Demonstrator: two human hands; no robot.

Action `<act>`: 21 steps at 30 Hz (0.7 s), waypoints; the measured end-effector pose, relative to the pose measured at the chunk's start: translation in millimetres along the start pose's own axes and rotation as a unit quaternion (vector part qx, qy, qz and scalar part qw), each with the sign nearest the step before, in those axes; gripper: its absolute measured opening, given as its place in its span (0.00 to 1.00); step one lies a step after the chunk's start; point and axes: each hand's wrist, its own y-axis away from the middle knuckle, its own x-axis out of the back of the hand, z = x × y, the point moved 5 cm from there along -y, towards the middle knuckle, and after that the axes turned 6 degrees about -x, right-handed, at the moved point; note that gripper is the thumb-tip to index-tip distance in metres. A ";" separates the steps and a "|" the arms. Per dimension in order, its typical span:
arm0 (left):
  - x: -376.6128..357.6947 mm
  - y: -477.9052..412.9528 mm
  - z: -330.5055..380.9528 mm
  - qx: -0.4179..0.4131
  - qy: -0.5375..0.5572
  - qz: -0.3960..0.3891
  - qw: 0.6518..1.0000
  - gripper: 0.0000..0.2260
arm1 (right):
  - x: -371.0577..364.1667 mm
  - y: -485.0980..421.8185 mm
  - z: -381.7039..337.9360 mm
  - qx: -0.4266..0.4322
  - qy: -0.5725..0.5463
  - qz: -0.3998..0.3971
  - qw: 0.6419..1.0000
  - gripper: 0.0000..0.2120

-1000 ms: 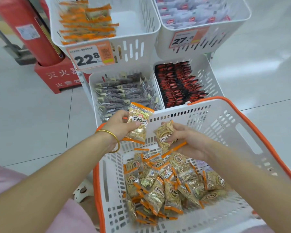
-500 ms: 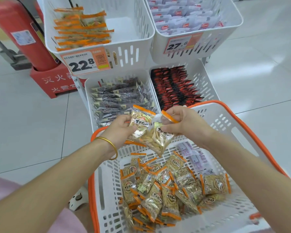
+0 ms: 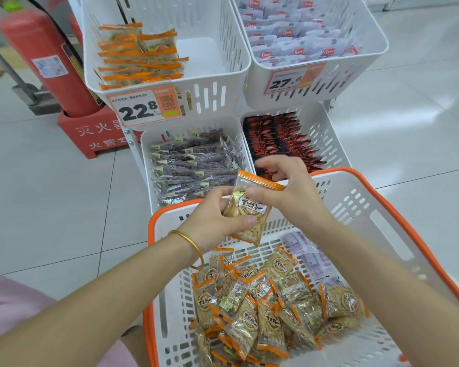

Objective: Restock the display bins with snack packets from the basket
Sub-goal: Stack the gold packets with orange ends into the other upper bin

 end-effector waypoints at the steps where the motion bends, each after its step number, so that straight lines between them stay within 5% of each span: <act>1: 2.1 -1.0 3.5 -0.004 0.009 0.003 1.000 0.28 | 1.7 -2.7 0.0 -0.024 -0.019 -0.032 0.999 0.23; 6: 25.0 -9.1 41.0 -0.047 -0.035 -0.006 0.998 0.33 | 2.5 -24.2 -23.6 -0.079 -0.081 -0.259 0.959 0.30; 11: 82.1 -27.2 94.5 -0.121 -0.129 0.091 0.980 0.37 | -6.6 -73.3 -89.5 -0.027 -0.038 -0.315 0.948 0.21; 15: 127.2 -42.1 126.2 -0.209 -0.204 0.187 0.938 0.36 | -7.7 -119.9 -150.0 0.052 -0.023 -0.231 0.971 0.12; 19: 174.1 -55.1 139.4 -0.252 -0.486 0.279 0.789 0.33 | -1.7 -187.3 -207.5 0.183 -0.012 -0.016 0.983 0.14; 21: 188.6 -63.1 131.4 -0.212 -0.551 0.277 0.758 0.34 | -15.6 -223.7 -225.0 0.238 0.070 0.061 0.967 0.16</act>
